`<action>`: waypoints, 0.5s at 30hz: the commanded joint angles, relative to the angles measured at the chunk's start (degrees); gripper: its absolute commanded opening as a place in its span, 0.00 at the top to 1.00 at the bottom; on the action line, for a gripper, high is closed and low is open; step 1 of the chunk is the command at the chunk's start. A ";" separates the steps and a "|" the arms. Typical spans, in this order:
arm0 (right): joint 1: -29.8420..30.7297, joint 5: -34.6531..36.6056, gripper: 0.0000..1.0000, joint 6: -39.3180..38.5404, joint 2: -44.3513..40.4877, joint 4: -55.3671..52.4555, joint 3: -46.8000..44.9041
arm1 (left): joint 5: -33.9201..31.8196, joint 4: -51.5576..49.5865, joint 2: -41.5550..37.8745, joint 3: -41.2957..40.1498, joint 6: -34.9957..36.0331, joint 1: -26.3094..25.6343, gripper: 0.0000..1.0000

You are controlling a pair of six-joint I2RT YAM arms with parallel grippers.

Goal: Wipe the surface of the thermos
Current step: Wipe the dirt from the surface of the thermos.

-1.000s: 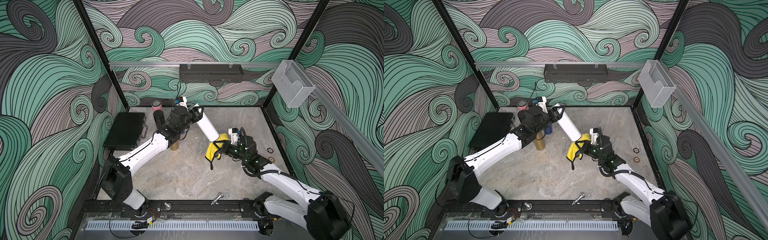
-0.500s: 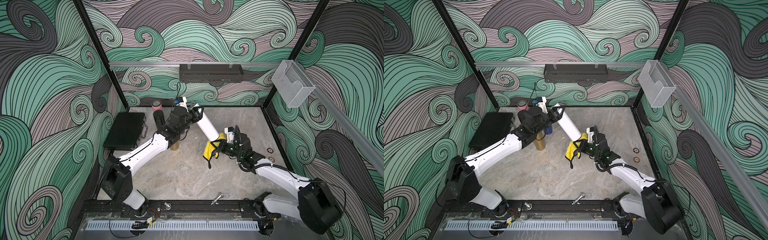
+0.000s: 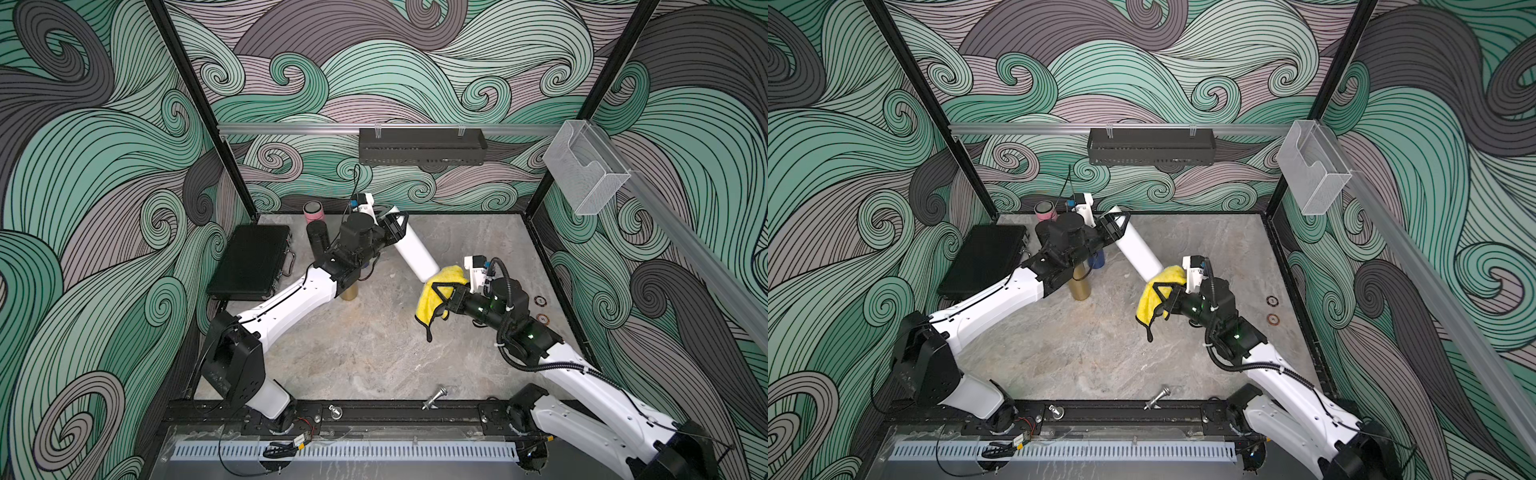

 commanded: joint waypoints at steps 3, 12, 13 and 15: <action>2.70 1.79 1.00 -5.06 2.13 2.24 5.36 | 1.62 2.77 -1.02 0.95 -0.48 -0.68 1.00; 3.65 8.04 1.00 -5.95 5.63 -3.54 2.82 | 1.32 2.22 -1.98 0.86 1.21 -0.69 1.00; 3.61 9.34 1.00 -6.21 4.57 -5.09 2.12 | 1.19 2.14 -2.10 0.78 1.52 -0.69 1.00; 3.48 11.91 1.00 -6.63 1.98 -8.13 1.13 | 0.86 1.96 -2.01 0.68 1.86 -0.67 1.00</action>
